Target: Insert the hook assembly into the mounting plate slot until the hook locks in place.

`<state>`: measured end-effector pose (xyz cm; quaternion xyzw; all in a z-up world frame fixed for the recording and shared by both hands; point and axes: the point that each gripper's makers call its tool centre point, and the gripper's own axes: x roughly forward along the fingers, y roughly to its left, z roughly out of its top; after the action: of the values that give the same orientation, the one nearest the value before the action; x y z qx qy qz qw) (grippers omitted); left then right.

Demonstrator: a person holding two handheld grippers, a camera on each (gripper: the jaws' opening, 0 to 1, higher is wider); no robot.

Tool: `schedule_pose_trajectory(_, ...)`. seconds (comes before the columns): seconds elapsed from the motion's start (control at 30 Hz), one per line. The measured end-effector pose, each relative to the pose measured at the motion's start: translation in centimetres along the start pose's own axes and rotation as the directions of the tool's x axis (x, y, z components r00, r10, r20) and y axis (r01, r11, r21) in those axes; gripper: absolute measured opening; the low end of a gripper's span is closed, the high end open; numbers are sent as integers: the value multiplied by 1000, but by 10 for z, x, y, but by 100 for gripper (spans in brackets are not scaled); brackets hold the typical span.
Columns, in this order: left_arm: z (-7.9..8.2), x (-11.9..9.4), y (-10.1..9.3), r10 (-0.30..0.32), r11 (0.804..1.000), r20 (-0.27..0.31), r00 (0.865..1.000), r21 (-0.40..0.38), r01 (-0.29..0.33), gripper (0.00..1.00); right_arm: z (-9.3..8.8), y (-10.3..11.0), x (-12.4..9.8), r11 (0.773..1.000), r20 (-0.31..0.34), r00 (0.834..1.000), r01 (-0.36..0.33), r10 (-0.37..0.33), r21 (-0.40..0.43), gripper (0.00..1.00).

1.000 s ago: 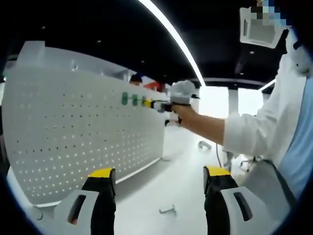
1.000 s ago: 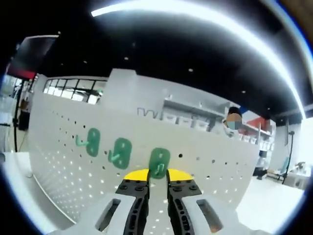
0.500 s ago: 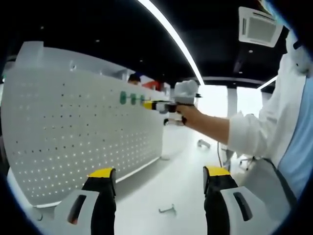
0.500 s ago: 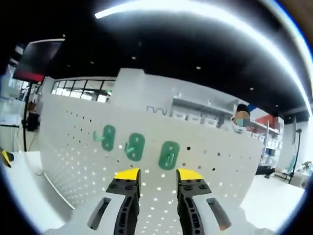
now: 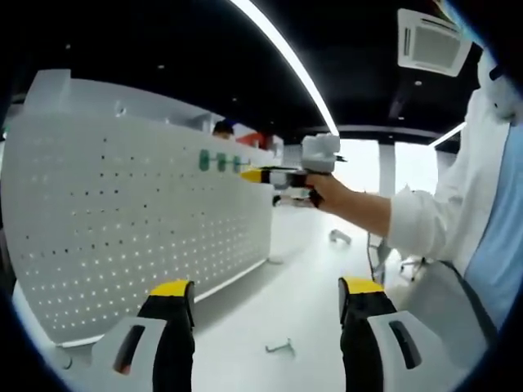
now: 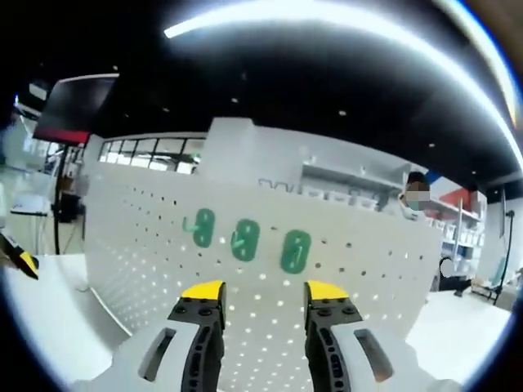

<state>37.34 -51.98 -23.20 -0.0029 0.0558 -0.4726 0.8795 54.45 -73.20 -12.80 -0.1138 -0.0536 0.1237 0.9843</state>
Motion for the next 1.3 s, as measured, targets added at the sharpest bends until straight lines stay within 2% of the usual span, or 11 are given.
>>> schedule_pose_trajectory(0.37, -9, 3, -3, -11, 1000, -30, 999, -3, 11, 73, -4, 23, -20, 997, -10, 997, -82, 82, -3, 41)
schedule_pose_trajectory(0.73, -10, 2, 0, -6, 1000, -35, 999, -2, 6, 72, -20, 57, -33, 984, -55, 983, -177, 177, -7, 42)
schedule_pose_trajectory(1.1, -10, 1, 1, -2, 1000, -39, 999, 2, 2, 72, -51, 93, -52, 957, -110, 951, -291, 291, 11, 42)
schedule_pose_trajectory(1.3, -12, 1, 2, 1, 1000, -43, 999, 2, -1, 72, -76, 117, -70, 930, -151, 918, -365, 367, 41, 43)
